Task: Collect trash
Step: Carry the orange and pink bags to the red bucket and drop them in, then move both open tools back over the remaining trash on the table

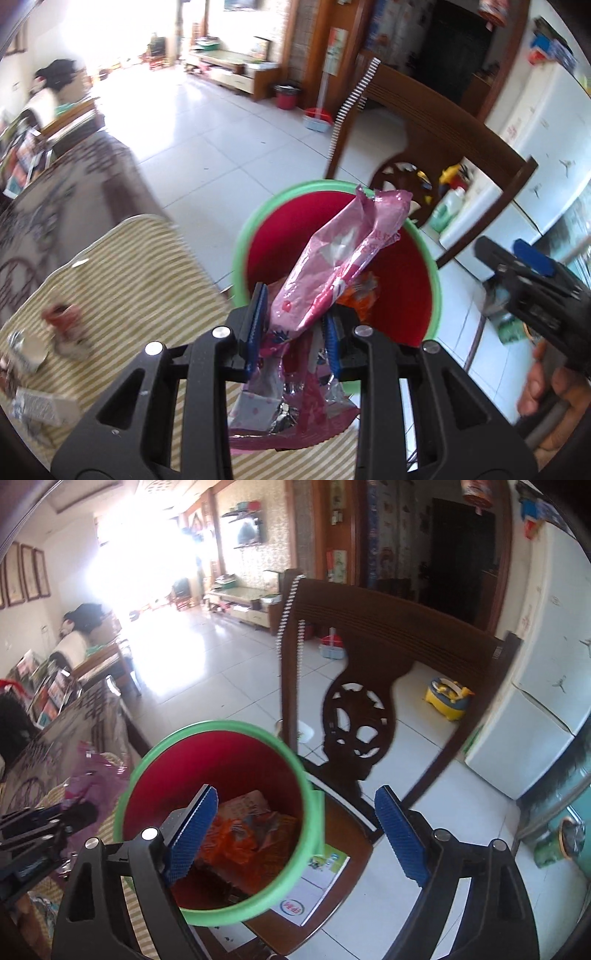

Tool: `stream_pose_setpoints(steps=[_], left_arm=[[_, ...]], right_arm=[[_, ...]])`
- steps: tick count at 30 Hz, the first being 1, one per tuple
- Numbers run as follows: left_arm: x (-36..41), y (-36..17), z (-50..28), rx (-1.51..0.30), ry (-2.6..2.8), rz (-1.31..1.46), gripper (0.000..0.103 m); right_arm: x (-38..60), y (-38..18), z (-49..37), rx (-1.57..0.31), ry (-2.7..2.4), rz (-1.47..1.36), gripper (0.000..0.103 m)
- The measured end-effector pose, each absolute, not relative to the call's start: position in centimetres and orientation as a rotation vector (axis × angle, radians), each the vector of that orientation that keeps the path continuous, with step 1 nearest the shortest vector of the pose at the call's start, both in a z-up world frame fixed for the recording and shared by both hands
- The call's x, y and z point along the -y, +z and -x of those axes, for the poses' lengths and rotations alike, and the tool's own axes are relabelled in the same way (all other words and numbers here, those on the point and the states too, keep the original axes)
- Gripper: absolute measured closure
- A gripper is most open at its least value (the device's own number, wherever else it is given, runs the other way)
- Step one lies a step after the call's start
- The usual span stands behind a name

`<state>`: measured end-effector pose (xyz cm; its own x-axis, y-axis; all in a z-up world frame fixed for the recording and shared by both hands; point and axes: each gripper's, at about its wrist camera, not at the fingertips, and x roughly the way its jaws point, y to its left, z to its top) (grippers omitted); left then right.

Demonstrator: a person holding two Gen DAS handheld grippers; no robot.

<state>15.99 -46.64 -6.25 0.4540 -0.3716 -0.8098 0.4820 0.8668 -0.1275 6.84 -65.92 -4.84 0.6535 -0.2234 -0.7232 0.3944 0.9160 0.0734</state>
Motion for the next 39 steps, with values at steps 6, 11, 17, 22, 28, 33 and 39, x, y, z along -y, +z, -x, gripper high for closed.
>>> stream_pose_setpoints(steps=[6,11,17,22,28,33,39], left_arm=[[50.2,-7.2,-16.9,-0.968,-0.583,-0.163,0.071],[49.3,-6.5,-16.7,-0.956,-0.556,-0.136,0.039],[44.0,-4.9,-14.5,-0.93,-0.473,-0.059,0.029],[36.1,-4.7,-12.1,-0.932,-0.333,0.071,0.025],[26.3,-5.3,-9.9,-0.939,-0.183,0.161,0.024],[16.7,-6.4,-7.8,-0.958,-0.041,0.221,0.024],[7.3,-7.5,-5.4,-0.983,0.073,0.279,0.024]], right_arm=[[67.4,-4.0,-3.7,-0.772,-0.415,-0.276,0.019],[66.5,-3.8,-3.2,-0.775,-0.408,-0.274,0.019],[62.8,-3.7,-5.0,-0.778,-0.315,-0.247,0.019],[57.0,-3.7,-7.3,-0.798,-0.188,-0.194,0.019],[47.9,-3.9,-9.5,-0.829,-0.031,-0.099,0.019],[39.0,-5.0,-10.0,-0.903,0.158,-0.008,0.019],[30.9,-6.6,-9.8,-0.983,0.286,0.016,0.019]])
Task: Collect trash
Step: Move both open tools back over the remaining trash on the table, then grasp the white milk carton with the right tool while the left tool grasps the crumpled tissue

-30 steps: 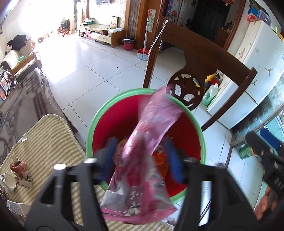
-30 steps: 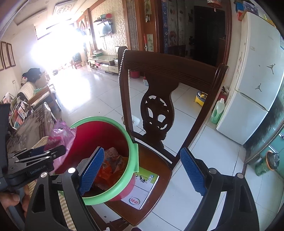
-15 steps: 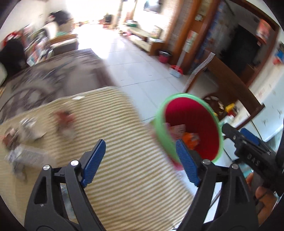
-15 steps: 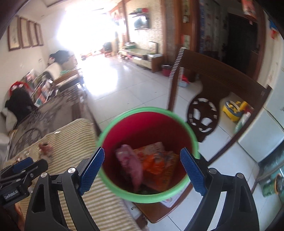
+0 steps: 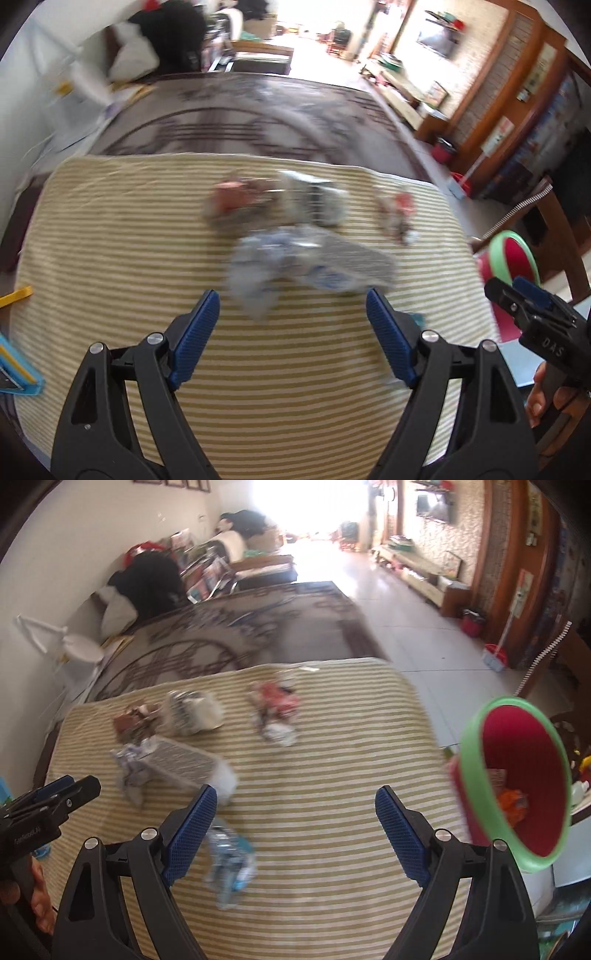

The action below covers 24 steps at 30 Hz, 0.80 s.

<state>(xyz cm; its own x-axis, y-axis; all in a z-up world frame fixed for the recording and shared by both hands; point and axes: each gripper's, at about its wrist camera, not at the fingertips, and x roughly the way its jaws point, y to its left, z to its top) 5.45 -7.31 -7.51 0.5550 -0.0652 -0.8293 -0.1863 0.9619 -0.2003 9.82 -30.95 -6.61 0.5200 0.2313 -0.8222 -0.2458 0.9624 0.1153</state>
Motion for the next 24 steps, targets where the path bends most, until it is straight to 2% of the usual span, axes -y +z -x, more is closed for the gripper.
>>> stream_pose_setpoints(steps=[8,19,21,24], left_arm=[[0.5,-7.9,-3.6,-0.982,0.115,0.315,0.024],[-1.7,-8.4,-1.9,-0.984,0.097,0.327,0.022],[-1.7,-8.4,-1.7,-0.984,0.097,0.327,0.022],[-1.8,-8.5,-1.5,-0.99,0.094,0.326,0.022]], right_arm=[[23.2,-8.8,-9.2,-1.067,0.373,0.146,0.018],[16.6,-13.4,-13.3,-1.167,0.471,0.483,0.018],[15.7,-14.4,-14.0,-1.181,0.476,0.552,0.013],[14.9,-15.2,-14.6,-1.177,0.466,0.611,0.016]])
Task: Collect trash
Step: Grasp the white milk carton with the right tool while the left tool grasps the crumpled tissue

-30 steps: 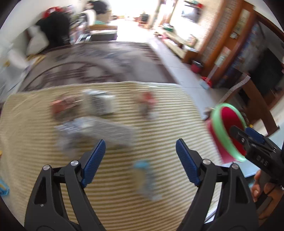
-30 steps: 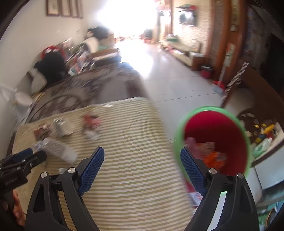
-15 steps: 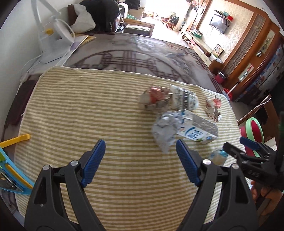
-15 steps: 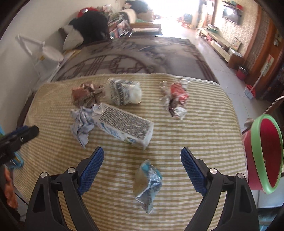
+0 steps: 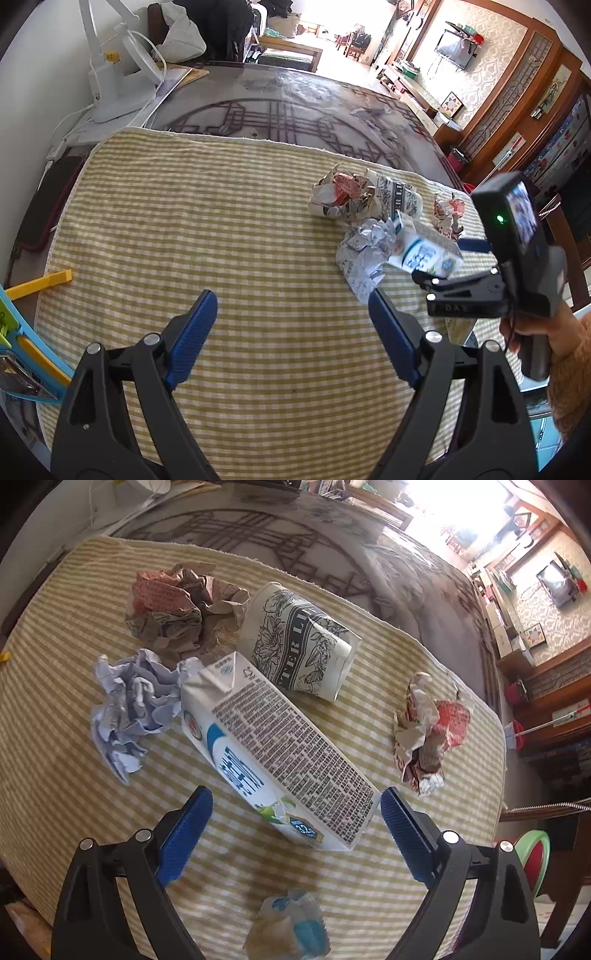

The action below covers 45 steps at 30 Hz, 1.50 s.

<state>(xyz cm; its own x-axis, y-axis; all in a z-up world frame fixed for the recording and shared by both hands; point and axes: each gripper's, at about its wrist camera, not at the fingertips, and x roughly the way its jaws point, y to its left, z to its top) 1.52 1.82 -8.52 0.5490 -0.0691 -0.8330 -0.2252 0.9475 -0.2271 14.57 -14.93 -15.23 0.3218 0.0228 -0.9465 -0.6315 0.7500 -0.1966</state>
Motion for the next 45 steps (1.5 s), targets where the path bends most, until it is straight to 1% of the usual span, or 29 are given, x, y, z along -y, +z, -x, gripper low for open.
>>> stream_pose_setpoints(steps=[2,4,6,8,9,10,11,15,16,17,18,19,20,27,31,33,36,38,40,42,43,44,45], left_arm=[[-1.7,-8.7,-1.5,-0.997,0.085,0.32,0.022],[-1.5,-8.7,-1.6,-1.001,0.078,0.317,0.022],[-1.2,-8.8,-1.8,-1.004,0.066,0.315,0.022],[-0.9,-8.9,-2.1,-1.008,0.055,0.315,0.022],[-0.8,-8.9,-2.2,-1.01,0.05,0.316,0.022],[-0.6,-9.0,-2.3,-1.015,0.042,0.317,0.022],[-0.4,-9.1,-2.5,-1.019,0.035,0.316,0.022],[0.2,-9.1,-2.5,-1.023,0.016,0.293,0.022],[0.3,-9.0,-2.4,-1.023,0.016,0.289,0.022],[0.2,-9.0,-2.3,-1.023,0.019,0.289,0.022],[0.0,-9.1,-2.2,-1.024,0.024,0.292,0.022],[-0.1,-9.1,-2.1,-1.025,0.029,0.296,0.022],[-0.4,-9.3,-2.1,-1.029,0.038,0.304,0.022],[-0.5,-10.3,-3.0,-1.049,0.043,0.312,0.022],[0.6,-11.2,-6.2,-1.057,0.011,0.272,0.022],[1.3,-11.7,-7.7,-1.058,-0.003,0.253,0.022],[2.3,-13.2,-10.2,-1.083,-0.022,0.243,0.022],[3.0,-14.3,-11.4,-1.114,-0.038,0.231,0.031],[3.5,-15.3,-12.1,-1.15,-0.054,0.219,0.052],[3.2,-15.3,-12.0,-1.143,-0.055,0.239,0.057],[3.0,-15.2,-11.8,-1.142,-0.052,0.248,0.058],[2.5,-14.8,-11.4,-1.133,-0.043,0.26,0.058],[2.1,-14.4,-10.9,-1.122,-0.035,0.266,0.058]], right_arm=[[14.9,-15.2,-14.7,-1.173,0.476,0.623,0.032],[15.1,-15.0,-14.6,-1.177,0.492,0.636,0.037],[15.3,-14.8,-14.6,-1.182,0.51,0.635,0.039],[15.4,-14.4,-15.1,-1.176,0.515,0.602,0.036],[15.2,-14.2,-15.2,-1.175,0.514,0.588,0.032],[14.8,-14.1,-15.2,-1.174,0.508,0.585,0.023],[14.4,-14.4,-15.5,-1.177,0.504,0.585,0.019],[12.3,-16.3,-15.2,-1.205,0.534,0.655,0.02],[12.0,-16.6,-15.1,-1.199,0.539,0.671,0.026],[11.7,-16.9,-14.8,-1.196,0.545,0.681,0.041],[11.6,-17.0,-14.7,-1.191,0.537,0.683,0.048],[11.7,-16.9,-14.6,-1.188,0.541,0.666,0.063],[11.9,-16.5,-14.6,-1.187,0.549,0.628,0.067],[16.4,-12.3,-12.6,-1.139,0.498,0.342,0.067],[18.4,-10.1,-10.2,-1.115,0.48,0.215,0.067],[18.6,-9.8,-9.4,-1.142,0.486,0.165,0.066],[18.2,-11.2,-7.4,-1.196,0.486,0.149,0.066],[18.0,-12.2,-6.0,-1.227,0.484,0.155,0.066],[18.0,-13.3,-5.0,-1.259,0.477,0.143,0.066],[18.2,-14.2,-4.9,-1.282,0.453,0.127,0.062],[18.4,-14.5,-4.8,-1.292,0.448,0.112,0.057],[18.7,-14.6,-4.8,-1.295,0.439,0.092,0.047],[18.9,-14.5,-4.8,-1.292,0.43,0.078,0.044]])
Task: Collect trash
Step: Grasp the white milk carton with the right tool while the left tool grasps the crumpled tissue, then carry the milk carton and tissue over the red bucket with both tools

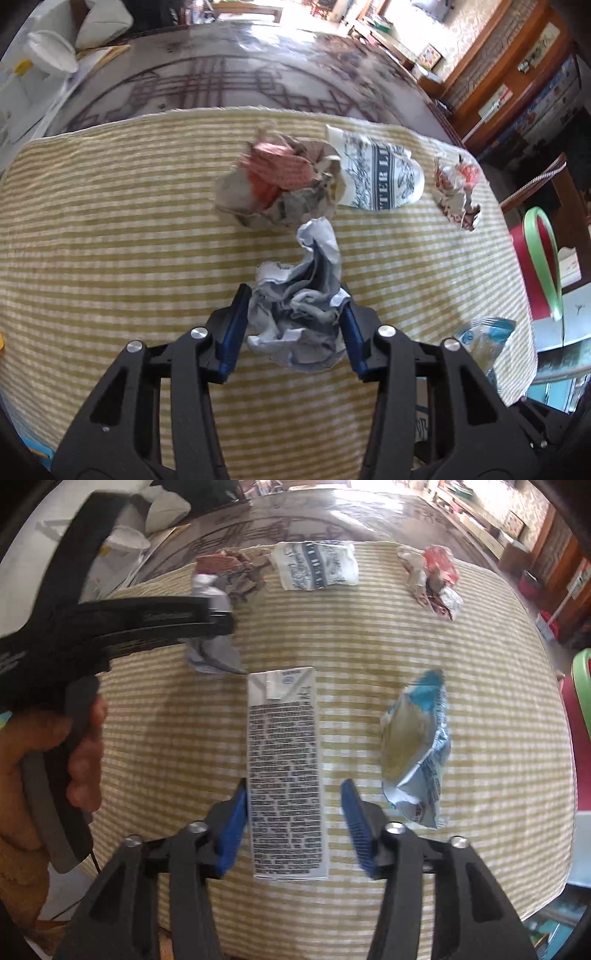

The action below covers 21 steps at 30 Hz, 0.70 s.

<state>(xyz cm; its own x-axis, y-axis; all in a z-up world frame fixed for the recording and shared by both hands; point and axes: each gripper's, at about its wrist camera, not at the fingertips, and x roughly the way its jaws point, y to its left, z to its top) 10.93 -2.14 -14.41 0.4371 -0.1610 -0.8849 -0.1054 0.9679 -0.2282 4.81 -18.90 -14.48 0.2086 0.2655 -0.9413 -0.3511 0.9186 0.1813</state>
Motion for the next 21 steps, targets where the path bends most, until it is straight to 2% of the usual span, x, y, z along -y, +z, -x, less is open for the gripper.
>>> stream_pose_setpoints(steps=[6,12,21], left_arm=[[-0.5,-12.1,-8.1,-1.091,0.027,0.332,0.058],[-1.6,-9.6,-5.0,-1.038,0.079,0.315,0.058],[-2.6,-9.0,-3.7,-1.002,0.141,0.323,0.058]], right_arm=[[19.0,-13.4,-5.4,-1.254,0.423,0.058,0.039],[17.7,-13.2,-6.7,-1.219,0.413,0.076,0.039],[17.4,-13.5,-5.7,-1.205,0.406,0.125,0.039]])
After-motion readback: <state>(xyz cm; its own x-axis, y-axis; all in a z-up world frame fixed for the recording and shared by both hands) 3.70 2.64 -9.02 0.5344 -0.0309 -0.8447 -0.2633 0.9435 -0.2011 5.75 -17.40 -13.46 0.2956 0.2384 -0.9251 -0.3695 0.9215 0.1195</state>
